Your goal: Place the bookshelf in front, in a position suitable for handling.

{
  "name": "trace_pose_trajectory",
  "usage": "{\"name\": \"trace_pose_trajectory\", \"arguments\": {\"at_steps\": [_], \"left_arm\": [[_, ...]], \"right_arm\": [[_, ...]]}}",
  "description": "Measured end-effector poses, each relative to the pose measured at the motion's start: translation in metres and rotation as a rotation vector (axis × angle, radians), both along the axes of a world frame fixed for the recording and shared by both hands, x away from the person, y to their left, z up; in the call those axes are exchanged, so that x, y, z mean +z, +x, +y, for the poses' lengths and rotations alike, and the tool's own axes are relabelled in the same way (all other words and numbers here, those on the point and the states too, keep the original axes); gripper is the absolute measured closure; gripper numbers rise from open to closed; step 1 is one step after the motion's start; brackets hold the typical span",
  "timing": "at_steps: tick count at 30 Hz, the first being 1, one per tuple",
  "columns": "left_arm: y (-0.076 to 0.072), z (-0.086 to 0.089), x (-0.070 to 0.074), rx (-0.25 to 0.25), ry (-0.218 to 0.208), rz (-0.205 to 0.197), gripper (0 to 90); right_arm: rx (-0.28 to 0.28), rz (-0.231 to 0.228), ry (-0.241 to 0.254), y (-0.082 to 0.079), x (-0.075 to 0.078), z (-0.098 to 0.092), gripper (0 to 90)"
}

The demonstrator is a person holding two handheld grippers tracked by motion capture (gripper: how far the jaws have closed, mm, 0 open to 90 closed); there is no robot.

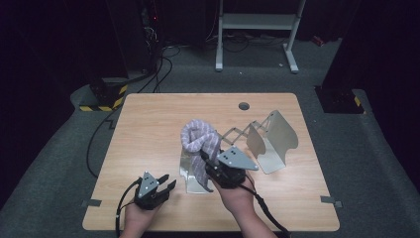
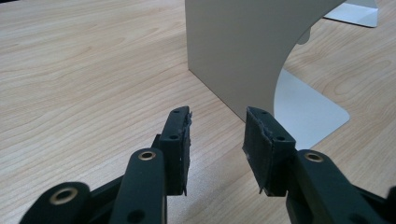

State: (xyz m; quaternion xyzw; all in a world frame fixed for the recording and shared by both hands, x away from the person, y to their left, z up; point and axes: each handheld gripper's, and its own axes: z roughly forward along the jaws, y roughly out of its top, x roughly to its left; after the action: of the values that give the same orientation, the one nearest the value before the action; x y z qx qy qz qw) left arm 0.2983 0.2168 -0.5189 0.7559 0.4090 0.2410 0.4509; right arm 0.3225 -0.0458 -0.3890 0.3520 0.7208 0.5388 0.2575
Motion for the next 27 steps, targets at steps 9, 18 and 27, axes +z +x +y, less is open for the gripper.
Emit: {"name": "trace_pose_trajectory", "arguments": {"at_steps": [9, 18, 27], "left_arm": [[0.001, 0.004, 0.0, 0.002, -0.016, 0.003, 59.6], [0.002, 0.004, 0.001, 0.001, -0.027, 0.015, 58.1], [0.002, 0.004, -0.001, -0.004, -0.03, 0.025, 57.8]], "right_arm": [[-0.068, 0.118, -0.108, 0.022, -0.058, 0.001, 64.2], [-0.143, 0.137, -0.195, 0.033, -0.084, -0.011, 63.4], [-0.164, 0.093, -0.221, 0.041, -0.076, 0.019, 59.9]]}}
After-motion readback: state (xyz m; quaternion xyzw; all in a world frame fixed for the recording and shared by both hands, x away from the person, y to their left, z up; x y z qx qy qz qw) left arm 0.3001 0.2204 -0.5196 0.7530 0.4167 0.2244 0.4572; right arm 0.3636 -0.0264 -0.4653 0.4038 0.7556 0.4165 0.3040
